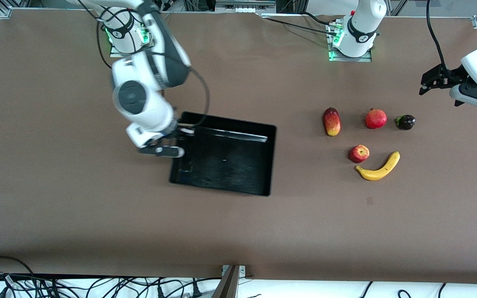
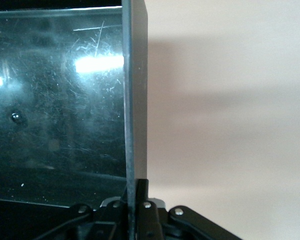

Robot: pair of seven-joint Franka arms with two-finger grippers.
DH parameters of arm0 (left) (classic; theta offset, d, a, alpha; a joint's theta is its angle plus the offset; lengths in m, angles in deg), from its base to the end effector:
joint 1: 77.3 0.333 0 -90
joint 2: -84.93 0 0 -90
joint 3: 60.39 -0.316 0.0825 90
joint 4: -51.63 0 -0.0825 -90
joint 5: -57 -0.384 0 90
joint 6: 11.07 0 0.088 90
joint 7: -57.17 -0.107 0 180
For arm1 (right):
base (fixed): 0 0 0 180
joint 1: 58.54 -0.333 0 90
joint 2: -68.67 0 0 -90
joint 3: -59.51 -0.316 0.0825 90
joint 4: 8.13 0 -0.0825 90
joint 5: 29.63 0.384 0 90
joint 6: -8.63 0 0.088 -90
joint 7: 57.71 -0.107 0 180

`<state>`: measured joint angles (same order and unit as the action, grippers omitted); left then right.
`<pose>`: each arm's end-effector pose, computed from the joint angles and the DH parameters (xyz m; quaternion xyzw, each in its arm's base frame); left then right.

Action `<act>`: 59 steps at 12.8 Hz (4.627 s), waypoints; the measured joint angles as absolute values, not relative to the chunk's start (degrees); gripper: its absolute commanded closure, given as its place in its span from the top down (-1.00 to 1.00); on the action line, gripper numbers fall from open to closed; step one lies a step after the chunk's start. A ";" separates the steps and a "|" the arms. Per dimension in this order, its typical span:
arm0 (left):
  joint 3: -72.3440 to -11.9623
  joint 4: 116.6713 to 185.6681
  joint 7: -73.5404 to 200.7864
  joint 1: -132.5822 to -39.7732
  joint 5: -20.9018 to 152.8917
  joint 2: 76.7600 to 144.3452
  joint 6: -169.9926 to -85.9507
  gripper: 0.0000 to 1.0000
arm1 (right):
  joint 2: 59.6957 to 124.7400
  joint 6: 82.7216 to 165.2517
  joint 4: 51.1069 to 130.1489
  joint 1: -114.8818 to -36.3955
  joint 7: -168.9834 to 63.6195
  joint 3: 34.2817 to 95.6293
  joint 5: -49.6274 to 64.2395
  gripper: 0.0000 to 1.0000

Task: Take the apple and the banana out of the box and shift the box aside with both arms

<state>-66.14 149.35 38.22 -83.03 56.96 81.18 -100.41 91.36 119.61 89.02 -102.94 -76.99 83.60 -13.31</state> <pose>0.5296 0.0019 0.5955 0.9855 -0.1646 -0.0395 0.0096 0.5865 0.2646 0.3730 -0.9963 0.0400 0.0704 0.0277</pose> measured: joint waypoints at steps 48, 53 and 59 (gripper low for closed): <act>-64.80 145.65 47.66 -84.85 55.98 83.76 -97.69 1.00 | 73.00 101.94 85.83 -59.17 -50.09 64.71 -31.35 1.00; -64.80 145.65 47.69 -84.84 55.98 83.76 -97.65 1.00 | 69.34 102.71 89.24 -57.08 -50.31 61.85 -31.39 1.00; -64.80 145.65 48.18 -84.82 55.98 83.76 -97.36 1.00 | 66.49 101.31 89.18 -56.37 -50.75 62.93 -31.41 1.00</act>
<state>-64.80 145.65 48.18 -84.82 55.98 83.76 -97.36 66.49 101.31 89.18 -56.37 -50.75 62.93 -31.41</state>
